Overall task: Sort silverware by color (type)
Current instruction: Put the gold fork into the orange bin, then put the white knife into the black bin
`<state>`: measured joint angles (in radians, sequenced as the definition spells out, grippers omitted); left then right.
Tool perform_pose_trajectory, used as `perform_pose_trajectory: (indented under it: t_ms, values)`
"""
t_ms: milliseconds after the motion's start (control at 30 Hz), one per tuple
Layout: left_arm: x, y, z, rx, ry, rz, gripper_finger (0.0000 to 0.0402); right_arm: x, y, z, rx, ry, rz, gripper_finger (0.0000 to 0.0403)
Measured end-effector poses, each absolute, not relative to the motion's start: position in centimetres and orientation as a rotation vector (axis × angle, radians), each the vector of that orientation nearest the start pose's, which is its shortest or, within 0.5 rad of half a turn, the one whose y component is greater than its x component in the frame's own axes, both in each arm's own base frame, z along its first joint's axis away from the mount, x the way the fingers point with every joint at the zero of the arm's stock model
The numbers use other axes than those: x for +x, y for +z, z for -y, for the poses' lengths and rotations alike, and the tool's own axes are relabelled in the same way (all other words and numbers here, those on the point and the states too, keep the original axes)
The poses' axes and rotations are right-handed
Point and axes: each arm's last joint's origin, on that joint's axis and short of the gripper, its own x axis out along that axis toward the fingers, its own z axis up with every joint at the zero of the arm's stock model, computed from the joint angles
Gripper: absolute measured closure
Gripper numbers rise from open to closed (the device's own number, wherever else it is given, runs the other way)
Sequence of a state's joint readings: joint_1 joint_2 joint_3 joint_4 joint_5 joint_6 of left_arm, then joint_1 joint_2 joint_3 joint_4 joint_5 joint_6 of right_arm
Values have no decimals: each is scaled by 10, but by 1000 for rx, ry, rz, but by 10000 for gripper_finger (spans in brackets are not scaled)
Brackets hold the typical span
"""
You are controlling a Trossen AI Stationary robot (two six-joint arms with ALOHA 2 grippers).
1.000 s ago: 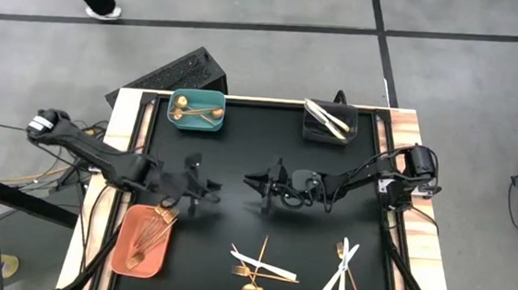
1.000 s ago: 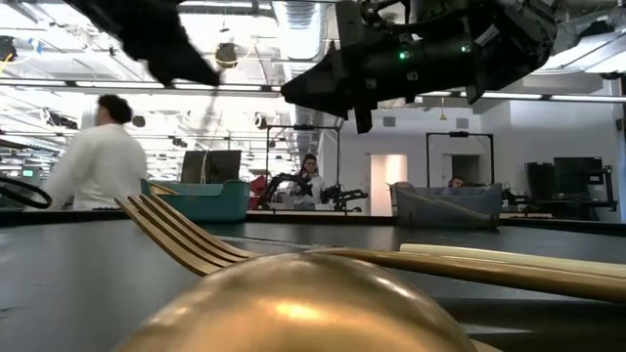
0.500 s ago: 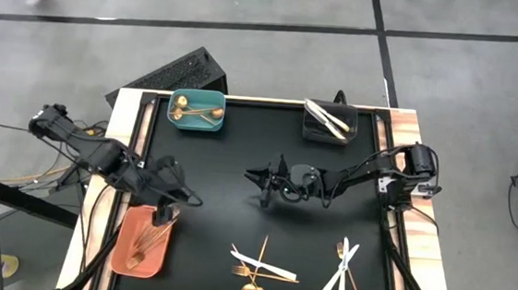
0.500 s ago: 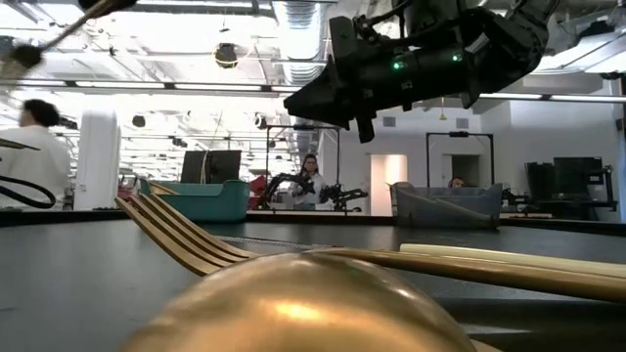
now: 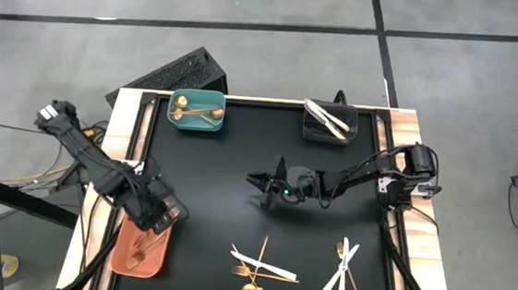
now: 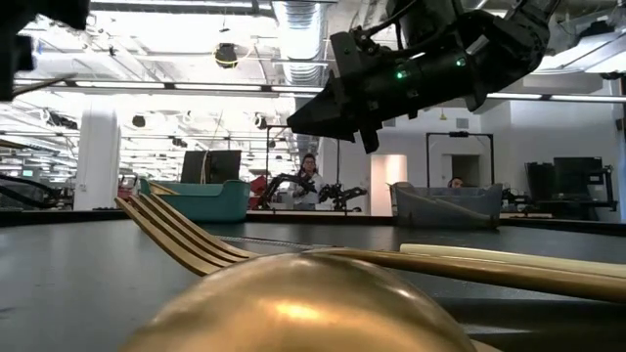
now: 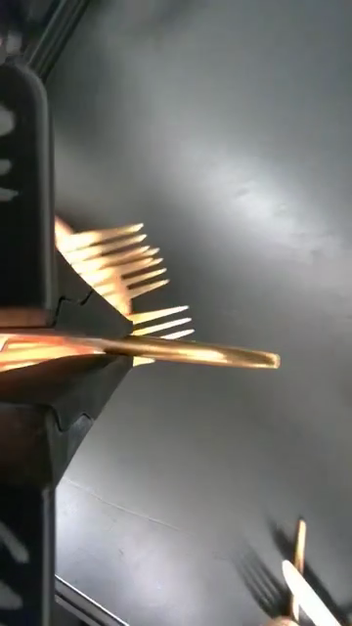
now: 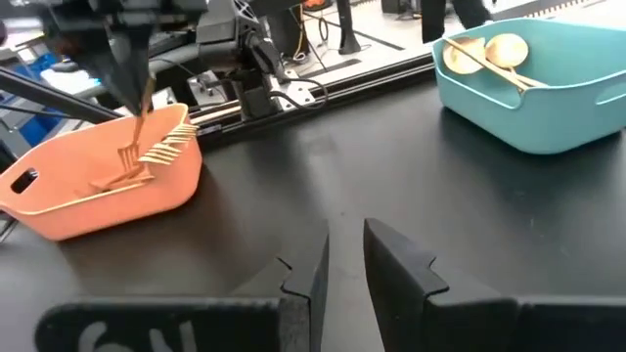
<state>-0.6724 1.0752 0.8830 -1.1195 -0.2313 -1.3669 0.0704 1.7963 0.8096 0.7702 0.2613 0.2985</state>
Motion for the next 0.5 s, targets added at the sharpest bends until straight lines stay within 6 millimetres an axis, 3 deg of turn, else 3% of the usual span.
perform_pose_trajectory:
  t_ms: [200,500]
  values:
    - [127,238,112,-701,532,-1138,344,357,169,-17,242,-221,-190,307]
    - [122,240,113,-661,570,-1020,308,357,168,-17,240,-221,-193,306]
